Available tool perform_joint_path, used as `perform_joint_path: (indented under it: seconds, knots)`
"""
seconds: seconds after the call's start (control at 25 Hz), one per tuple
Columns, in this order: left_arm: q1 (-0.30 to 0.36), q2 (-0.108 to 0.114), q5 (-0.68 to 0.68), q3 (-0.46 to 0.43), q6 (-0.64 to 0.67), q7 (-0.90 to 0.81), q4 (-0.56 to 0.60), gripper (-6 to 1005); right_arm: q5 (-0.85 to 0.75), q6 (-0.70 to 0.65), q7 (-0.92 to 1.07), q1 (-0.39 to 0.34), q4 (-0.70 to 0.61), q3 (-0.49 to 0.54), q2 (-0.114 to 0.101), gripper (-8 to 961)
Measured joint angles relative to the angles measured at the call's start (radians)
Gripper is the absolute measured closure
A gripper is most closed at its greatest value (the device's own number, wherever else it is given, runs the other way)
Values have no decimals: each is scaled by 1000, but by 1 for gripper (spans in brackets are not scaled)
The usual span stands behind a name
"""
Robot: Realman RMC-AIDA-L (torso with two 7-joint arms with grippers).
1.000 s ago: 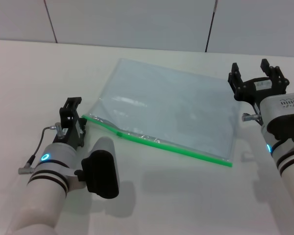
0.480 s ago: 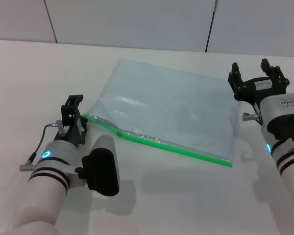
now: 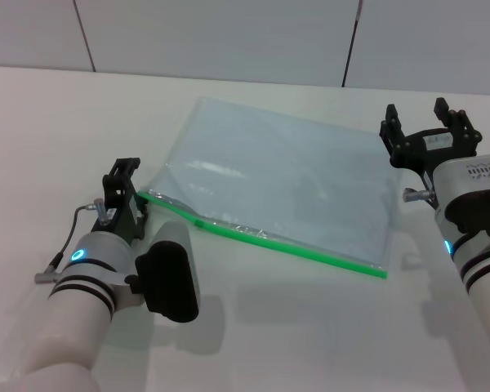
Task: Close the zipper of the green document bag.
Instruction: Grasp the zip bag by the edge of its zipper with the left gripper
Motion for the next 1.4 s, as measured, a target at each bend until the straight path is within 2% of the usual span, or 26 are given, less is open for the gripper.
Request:
perform_joint_path:
  seconds: [1.4]
  knots:
    - [-38, 0, 26, 3, 69, -27, -14, 415, 0, 2, -1, 0, -2, -4, 1, 260]
